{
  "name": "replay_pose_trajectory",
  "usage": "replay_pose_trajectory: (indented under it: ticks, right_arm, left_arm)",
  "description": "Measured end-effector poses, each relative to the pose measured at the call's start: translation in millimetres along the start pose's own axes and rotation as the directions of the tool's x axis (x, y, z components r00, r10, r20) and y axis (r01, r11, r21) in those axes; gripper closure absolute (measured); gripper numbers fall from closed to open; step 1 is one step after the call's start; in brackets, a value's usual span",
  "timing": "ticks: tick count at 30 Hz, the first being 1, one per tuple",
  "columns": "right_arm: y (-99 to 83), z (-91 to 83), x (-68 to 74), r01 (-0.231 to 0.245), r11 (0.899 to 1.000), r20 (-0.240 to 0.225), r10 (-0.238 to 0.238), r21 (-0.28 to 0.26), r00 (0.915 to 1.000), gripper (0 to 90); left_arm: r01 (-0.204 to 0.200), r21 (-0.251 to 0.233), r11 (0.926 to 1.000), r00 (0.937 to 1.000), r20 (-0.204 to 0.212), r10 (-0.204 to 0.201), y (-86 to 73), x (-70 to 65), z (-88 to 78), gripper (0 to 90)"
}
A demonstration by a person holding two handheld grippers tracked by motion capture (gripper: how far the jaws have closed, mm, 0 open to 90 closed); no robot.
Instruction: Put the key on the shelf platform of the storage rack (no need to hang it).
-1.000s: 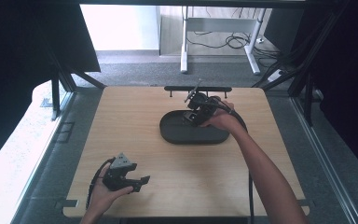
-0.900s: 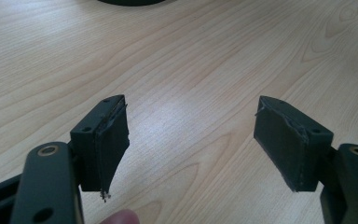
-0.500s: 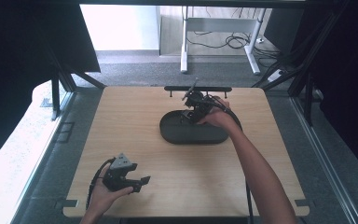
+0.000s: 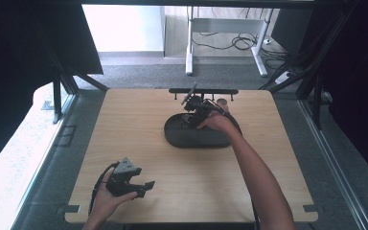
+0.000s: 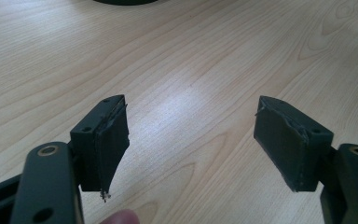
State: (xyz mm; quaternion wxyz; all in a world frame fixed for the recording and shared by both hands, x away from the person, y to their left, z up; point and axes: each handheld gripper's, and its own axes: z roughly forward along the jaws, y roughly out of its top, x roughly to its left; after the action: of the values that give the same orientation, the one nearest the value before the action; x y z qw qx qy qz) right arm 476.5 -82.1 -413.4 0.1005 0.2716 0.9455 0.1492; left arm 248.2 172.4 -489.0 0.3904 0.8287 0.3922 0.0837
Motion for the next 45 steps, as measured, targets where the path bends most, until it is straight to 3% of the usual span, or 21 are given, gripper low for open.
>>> replay_pose_trajectory:
  ticks: [14,19,34,45]
  right_arm:
    - [-3.5,31.4,7.0,0.016,0.999,-0.038,-0.015,0.042,0.9992,49.8]
    - [-11.0,34.5,-0.8,-0.013,0.999,-0.042,0.015,0.039,0.999,49.9]
    - [-35.2,43.3,-13.1,-0.036,0.994,-0.027,0.039,0.107,0.9989,49.8]
    - [-46.2,50.8,-20.1,-0.044,0.992,-0.026,0.048,0.119,0.9985,49.8]
  left_arm:
    - [0.0,0.002,1.0,1.0,0.004,0.0,0.0,-0.3,0.7,26.5]
    - [0.006,-0.005,1.0,1.0,0.005,-0.006,0.3,-1.3,0.7,26.2]
    - [0.005,0.006,1.0,1.0,0.005,-0.005,-0.1,-1.4,3.0,26.2]
    - [0.004,0.011,0.9999,1.0,0.004,-0.004,-0.3,-1.7,4.4,26.2]
